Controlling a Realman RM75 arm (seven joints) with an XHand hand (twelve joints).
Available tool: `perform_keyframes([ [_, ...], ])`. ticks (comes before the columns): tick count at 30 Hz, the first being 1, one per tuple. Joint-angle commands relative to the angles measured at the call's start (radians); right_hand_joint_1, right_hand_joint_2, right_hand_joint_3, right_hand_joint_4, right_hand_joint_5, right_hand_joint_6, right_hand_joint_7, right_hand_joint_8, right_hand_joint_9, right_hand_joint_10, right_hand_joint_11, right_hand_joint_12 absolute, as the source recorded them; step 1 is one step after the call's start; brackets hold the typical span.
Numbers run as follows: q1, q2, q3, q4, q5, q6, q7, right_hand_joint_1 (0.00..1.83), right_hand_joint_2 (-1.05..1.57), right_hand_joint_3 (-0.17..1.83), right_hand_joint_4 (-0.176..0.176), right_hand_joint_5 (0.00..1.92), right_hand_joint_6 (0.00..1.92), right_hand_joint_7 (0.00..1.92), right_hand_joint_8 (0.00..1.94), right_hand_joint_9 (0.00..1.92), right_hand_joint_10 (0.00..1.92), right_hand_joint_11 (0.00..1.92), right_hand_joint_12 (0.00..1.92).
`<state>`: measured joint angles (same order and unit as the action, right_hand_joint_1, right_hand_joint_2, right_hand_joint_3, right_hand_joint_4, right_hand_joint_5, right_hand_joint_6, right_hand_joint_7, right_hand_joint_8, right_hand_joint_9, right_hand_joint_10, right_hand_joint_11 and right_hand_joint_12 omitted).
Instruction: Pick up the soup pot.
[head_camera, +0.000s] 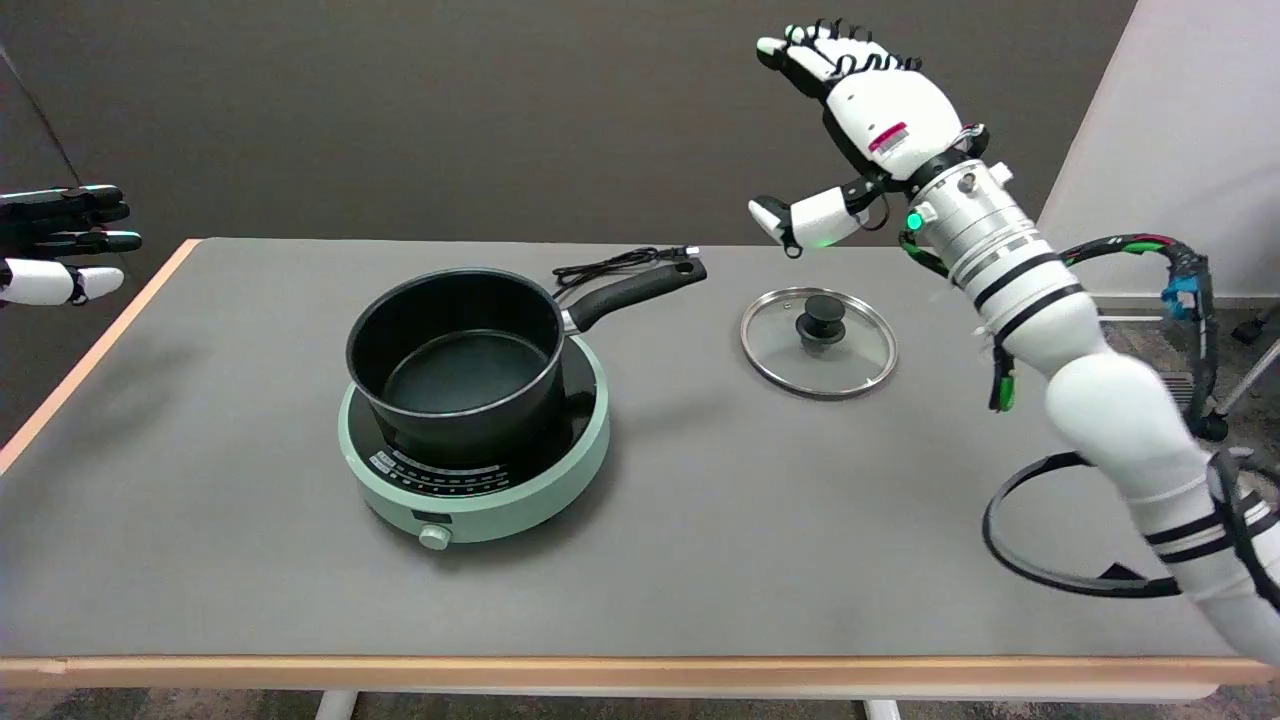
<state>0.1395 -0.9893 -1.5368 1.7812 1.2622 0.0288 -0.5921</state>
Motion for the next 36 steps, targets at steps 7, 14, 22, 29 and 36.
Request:
perform_keyframes([
  [7,-0.047,-0.163,-0.193,0.094,-0.566,0.378,0.006,0.81,0.37,0.95,0.031,0.18,0.15,0.12,0.14,0.09,0.20,0.13,0.54],
  [14,-0.043,-0.172,-0.260,0.094,-0.596,0.404,0.006,0.80,0.38,0.95,0.027,0.18,0.14,0.12,0.13,0.09,0.20,0.13,0.56],
  [22,-0.042,-0.183,-0.312,0.096,-0.589,0.305,0.004,0.80,0.38,0.94,0.029,0.18,0.14,0.12,0.13,0.09,0.19,0.13,0.54],
  [29,-0.071,-0.200,-0.349,0.096,-0.605,0.299,-0.001,0.80,0.38,0.94,0.030,0.18,0.14,0.11,0.13,0.08,0.19,0.13,0.54],
  [36,-0.125,-0.225,-0.350,0.096,-0.620,0.295,-0.001,1.23,-0.92,0.89,-0.039,0.14,0.14,0.14,0.14,0.14,0.14,0.14,0.14],
])
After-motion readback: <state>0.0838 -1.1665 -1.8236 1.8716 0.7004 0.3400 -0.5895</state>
